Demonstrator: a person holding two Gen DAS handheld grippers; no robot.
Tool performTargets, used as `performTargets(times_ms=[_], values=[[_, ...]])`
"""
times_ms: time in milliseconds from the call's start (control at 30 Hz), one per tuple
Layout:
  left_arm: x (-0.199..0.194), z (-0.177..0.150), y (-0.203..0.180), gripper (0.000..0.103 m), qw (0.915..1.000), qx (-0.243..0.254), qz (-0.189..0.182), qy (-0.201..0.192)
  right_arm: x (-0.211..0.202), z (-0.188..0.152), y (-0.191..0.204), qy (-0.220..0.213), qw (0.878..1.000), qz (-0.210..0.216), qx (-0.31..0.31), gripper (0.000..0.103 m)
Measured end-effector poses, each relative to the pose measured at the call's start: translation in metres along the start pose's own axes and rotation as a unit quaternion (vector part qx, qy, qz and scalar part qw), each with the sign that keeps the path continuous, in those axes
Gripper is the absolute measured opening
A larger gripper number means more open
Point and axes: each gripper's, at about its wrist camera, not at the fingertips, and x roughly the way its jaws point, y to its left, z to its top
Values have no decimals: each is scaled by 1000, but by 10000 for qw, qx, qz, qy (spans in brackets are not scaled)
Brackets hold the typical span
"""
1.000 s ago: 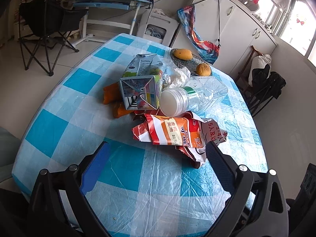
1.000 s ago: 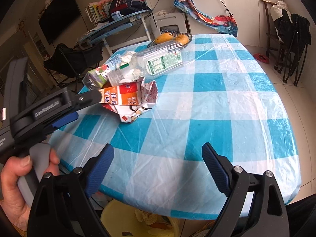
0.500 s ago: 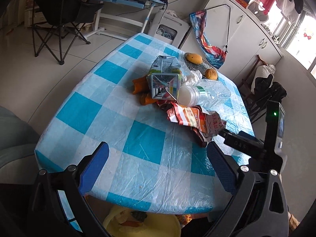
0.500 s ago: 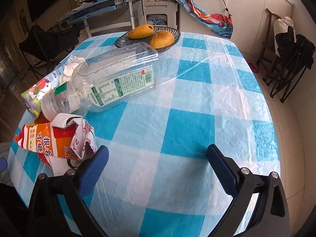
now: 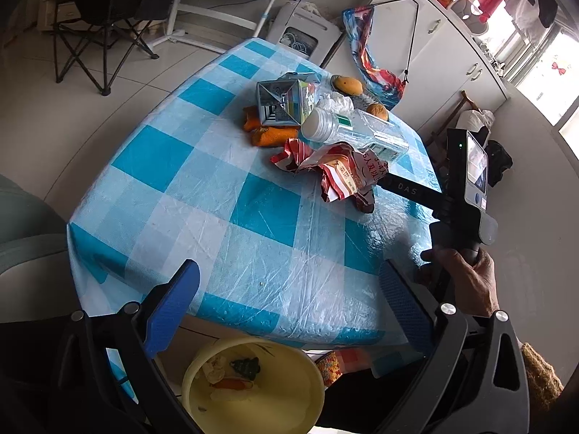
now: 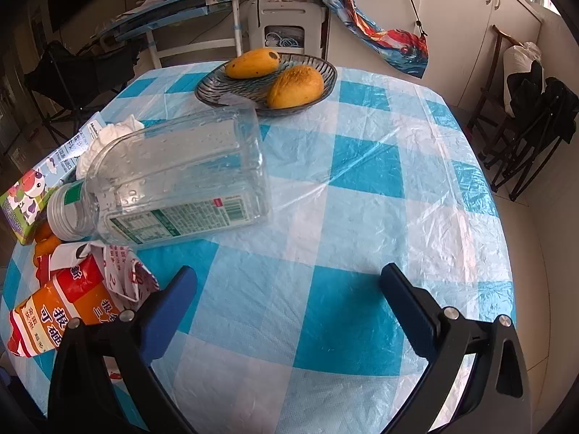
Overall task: Collect trash
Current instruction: 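Move both grippers over the table toward the red snack wrapper and carton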
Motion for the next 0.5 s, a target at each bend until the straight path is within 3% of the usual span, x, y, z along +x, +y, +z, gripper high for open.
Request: performTargets(times_ms=[500], values=[[21, -15, -15, 96, 9979, 440, 46, 474, -1, -1, -1, 7, 10000, 7, 9, 97]])
